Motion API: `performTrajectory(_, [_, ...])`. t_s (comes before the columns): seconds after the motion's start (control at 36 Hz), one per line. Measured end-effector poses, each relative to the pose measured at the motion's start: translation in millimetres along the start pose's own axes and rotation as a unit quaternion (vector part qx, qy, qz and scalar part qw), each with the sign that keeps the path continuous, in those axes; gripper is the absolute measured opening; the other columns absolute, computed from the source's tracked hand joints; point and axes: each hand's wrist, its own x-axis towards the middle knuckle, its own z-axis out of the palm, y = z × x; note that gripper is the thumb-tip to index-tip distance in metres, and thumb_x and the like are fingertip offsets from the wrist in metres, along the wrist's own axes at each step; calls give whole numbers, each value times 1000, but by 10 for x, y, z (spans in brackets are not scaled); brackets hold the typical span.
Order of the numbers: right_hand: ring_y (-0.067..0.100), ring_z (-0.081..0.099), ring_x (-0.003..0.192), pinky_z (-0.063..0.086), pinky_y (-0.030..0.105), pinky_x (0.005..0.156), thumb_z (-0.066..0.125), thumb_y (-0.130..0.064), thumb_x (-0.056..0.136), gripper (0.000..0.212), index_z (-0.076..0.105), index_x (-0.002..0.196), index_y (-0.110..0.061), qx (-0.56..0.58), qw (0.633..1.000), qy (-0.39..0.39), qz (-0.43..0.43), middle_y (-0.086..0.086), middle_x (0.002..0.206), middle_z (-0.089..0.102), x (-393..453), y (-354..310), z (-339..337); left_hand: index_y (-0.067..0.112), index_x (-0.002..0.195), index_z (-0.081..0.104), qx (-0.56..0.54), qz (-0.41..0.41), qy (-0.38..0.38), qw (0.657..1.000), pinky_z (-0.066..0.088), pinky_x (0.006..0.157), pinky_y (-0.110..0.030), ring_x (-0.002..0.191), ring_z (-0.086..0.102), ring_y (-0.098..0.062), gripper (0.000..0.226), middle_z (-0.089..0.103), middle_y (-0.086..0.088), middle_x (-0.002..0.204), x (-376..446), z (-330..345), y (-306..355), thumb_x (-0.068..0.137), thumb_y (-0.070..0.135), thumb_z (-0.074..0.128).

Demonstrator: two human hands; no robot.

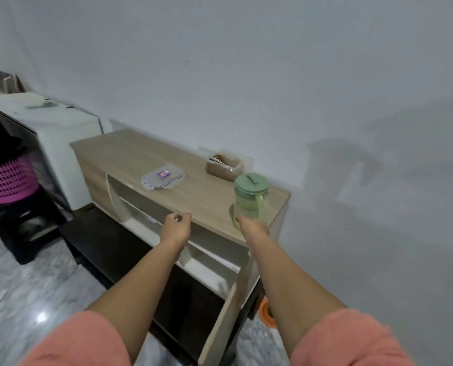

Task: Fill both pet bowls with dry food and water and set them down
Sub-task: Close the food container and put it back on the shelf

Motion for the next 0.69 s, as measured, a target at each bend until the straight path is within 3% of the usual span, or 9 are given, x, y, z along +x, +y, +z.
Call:
performTrajectory(0.06, [33, 50, 120, 44, 40, 103, 60, -39, 84, 54, 53, 127, -6, -1, 1000, -14, -12, 11, 123, 55, 131, -124, 166, 13, 144, 37, -8, -7, 10, 1000, 40, 108, -47, 127, 47, -32, 60, 47, -9, 143, 137, -92, -15, 96, 47, 45])
performTrajectory(0.19, [32, 43, 132, 40, 41, 108, 61, -35, 85, 75, 31, 146, -4, 5, 998, -52, -32, 8, 149, 37, 416, -367, 724, 18, 140, 45, -16, -55, 45, 997, 43, 105, -47, 124, 51, -33, 60, 54, -12, 135, 567, -452, -141, 92, 54, 47])
performTrajectory(0.25, [33, 50, 124, 44, 39, 104, 62, -33, 86, 63, 44, 136, -1, 0, 999, -50, -22, 11, 139, 48, 426, -435, 902, 18, 136, 49, -26, -71, 53, 996, 45, 104, -47, 120, 52, -33, 56, 54, -11, 132, 741, -590, -179, 92, 53, 47])
performTrajectory(0.31, [33, 57, 114, 46, 36, 100, 63, -36, 84, 42, 59, 112, -5, -36, 998, -56, -21, 13, 122, 61, 503, -497, 1102, 17, 134, 51, -31, -80, 57, 995, 45, 103, -47, 117, 52, -32, 54, 54, -12, 131, 941, -720, -193, 93, 52, 45])
performTrajectory(0.36, [31, 60, 103, 46, 33, 93, 62, -38, 83, 31, 58, 95, -9, -56, 997, -56, -22, 13, 100, 61, 684, -603, 1409, 15, 133, 52, -32, -89, 55, 994, 45, 103, -47, 117, 53, -32, 53, 54, -12, 130, 1290, -875, -233, 94, 50, 45])
performTrajectory(0.44, [28, 56, 83, 44, 31, 80, 63, -36, 83, 29, 58, 90, -9, -43, 997, -58, -3, 8, 72, 54, 820, -756, 1614, 14, 129, 55, -35, -88, 44, 995, 44, 105, -47, 118, 53, -32, 52, 55, -10, 128, 1620, -972, -238, 93, 50, 47])
performTrajectory(0.53, [24, 50, 63, 41, 29, 76, 60, -32, 87, 26, 53, 84, -8, -39, 999, -36, 11, 5, 61, 47, 983, -906, 1907, 11, 125, 56, -20, -96, 23, 995, 44, 104, -47, 117, 54, -31, 55, 59, -12, 123, 2097, -1108, -281, 91, 53, 47])
performTrajectory(0.61, [27, 53, 78, 46, 33, 89, 57, -31, 90, 25, 58, 92, -7, -35, 999, -13, 22, 4, 60, 45, 1145, -1070, 2208, 11, 126, 57, 4, -102, -9, 995, 44, 104, -46, 118, 55, -30, 55, 59, -14, 126, 2532, -1247, -292, 91, 52, 48])
performTrajectory(0.69, [31, 58, 94, 45, 35, 96, 56, -31, 90, 40, 63, 108, 3, -42, 998, -3, 38, 5, 63, 49, 1305, -1165, 2524, 9, 125, 57, 44, -95, -34, 994, 45, 104, -46, 117, 55, -31, 53, 59, -15, 124, 2899, -1387, -273, 93, 50, 47])
